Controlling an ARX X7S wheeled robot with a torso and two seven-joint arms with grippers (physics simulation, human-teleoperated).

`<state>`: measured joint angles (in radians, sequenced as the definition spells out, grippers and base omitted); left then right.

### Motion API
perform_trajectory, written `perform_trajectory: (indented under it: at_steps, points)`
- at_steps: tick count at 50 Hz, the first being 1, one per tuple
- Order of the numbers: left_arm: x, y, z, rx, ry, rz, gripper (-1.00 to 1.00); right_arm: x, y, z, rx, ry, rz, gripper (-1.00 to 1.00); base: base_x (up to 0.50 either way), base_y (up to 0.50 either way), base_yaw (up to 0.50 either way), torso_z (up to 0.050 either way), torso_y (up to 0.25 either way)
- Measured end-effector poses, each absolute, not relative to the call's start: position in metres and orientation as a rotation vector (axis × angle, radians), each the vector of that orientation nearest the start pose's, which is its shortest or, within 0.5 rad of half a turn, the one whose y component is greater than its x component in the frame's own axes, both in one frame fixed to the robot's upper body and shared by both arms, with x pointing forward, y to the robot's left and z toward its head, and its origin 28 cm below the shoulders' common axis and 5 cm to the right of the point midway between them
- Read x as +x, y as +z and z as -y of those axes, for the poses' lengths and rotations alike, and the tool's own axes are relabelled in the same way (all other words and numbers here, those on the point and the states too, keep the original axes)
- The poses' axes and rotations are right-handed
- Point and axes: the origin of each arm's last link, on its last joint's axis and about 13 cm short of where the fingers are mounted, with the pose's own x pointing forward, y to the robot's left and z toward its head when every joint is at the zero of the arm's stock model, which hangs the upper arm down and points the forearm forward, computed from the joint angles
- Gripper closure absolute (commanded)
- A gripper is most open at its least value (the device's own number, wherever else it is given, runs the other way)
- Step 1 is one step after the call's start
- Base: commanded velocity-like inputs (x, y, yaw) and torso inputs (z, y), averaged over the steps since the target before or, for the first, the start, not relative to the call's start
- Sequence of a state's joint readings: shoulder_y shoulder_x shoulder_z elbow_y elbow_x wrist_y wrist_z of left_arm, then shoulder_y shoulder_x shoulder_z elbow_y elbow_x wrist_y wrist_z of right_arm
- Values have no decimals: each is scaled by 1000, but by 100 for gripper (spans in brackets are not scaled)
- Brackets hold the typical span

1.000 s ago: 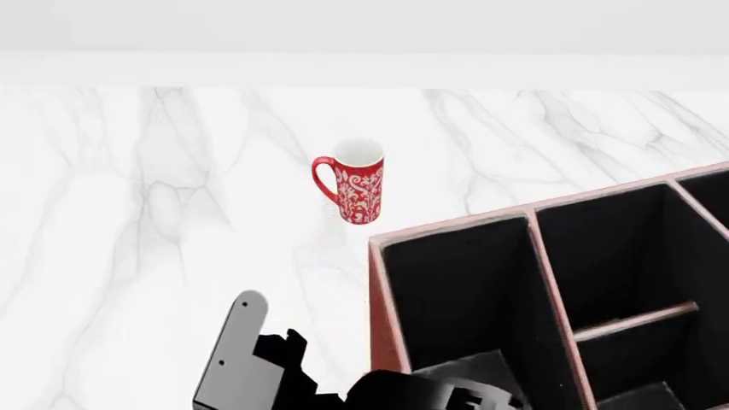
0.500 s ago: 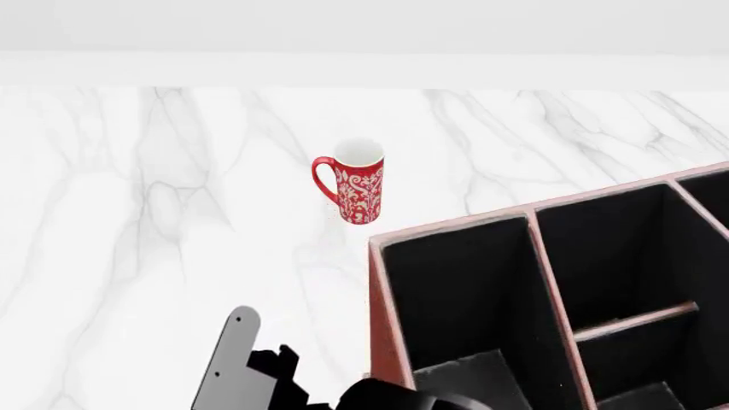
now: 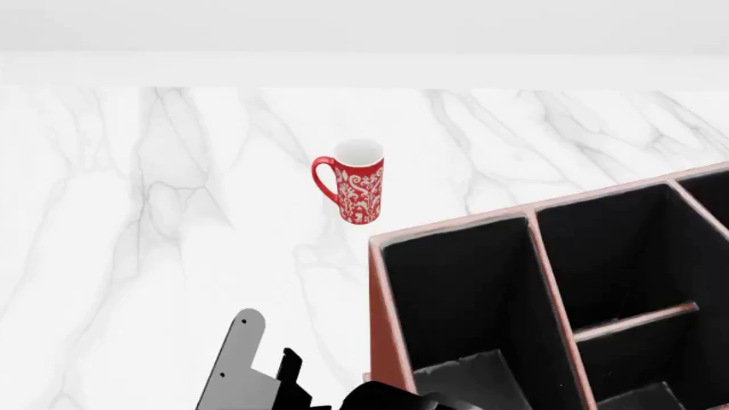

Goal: Pick up the book and place it in the left compartment of the caddy.

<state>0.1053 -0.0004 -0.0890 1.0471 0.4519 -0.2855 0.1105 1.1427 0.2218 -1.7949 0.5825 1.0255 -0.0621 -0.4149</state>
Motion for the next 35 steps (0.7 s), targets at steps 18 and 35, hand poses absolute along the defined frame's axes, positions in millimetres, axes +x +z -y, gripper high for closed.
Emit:
perform_trajectory:
  at_steps: [18,35]
  points:
    - [132,185,-236,442,242,615,-100,329,81,32,-435,1318,-311,100,0,0,0,0,0]
    - [128,183,-238,428,245,638,-100,325,111,41,-427,1254,-210,100,0,0,0,0,1]
